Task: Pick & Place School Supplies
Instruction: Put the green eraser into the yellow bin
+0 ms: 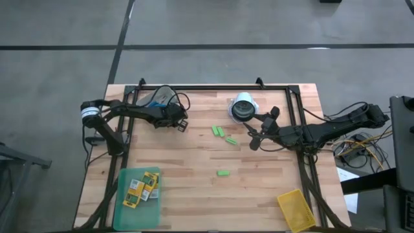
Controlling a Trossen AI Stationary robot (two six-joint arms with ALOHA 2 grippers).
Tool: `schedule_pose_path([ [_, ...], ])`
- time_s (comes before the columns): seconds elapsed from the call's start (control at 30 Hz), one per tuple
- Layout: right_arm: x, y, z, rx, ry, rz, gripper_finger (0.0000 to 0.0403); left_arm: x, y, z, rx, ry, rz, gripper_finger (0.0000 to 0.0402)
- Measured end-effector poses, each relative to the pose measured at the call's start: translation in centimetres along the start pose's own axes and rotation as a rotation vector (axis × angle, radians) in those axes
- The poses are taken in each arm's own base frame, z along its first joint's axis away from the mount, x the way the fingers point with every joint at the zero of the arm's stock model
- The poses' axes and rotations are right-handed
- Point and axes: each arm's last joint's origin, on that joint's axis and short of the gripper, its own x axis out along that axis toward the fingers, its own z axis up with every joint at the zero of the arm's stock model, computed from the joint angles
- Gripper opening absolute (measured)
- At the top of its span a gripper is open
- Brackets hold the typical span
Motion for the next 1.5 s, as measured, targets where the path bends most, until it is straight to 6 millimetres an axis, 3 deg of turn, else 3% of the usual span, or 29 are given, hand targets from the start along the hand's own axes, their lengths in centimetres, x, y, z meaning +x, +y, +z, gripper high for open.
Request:
schedule_pose_path([
  [0.4, 0.0, 0.0, 0.0, -0.008, 0.0, 0.0, 0.0219, -0.5, -0.1, 0.4, -0.006, 0.03, 0.011, 0.0039],
  [0.7, 0.0, 0.0, 0.0, -0.011, 0.0, 0.0, 0.0219, -3.3, -1.4, 4.2, 0.056, -0.001, -0.028, 0.0042],
  [0.9, 0.0, 0.0, 0.0, -0.009, 0.0, 0.0, 0.0219, -6.1, -2.7, 7.6, 0.079, -0.075, -0.121, 0.0043],
  [1.13, 0.0, 0.0, 0.0, -0.011, 0.0, 0.0, 0.0219, -10.8, -4.1, 11.5, 0.224, -0.176, -0.297, 0.0043],
  [1.33, 0.0, 0.0, 0.0, -0.01, 0.0, 0.0, 0.0219, -15.1, -5.0, 13.6, 0.361, -0.257, -0.449, 0.0044],
  [1.5, 0.0, 0.0, 0.0, -0.01, 0.0, 0.003, 0.0219, -18.2, -6.0, 14.2, 0.533, -0.311, -0.66, 0.0044],
])
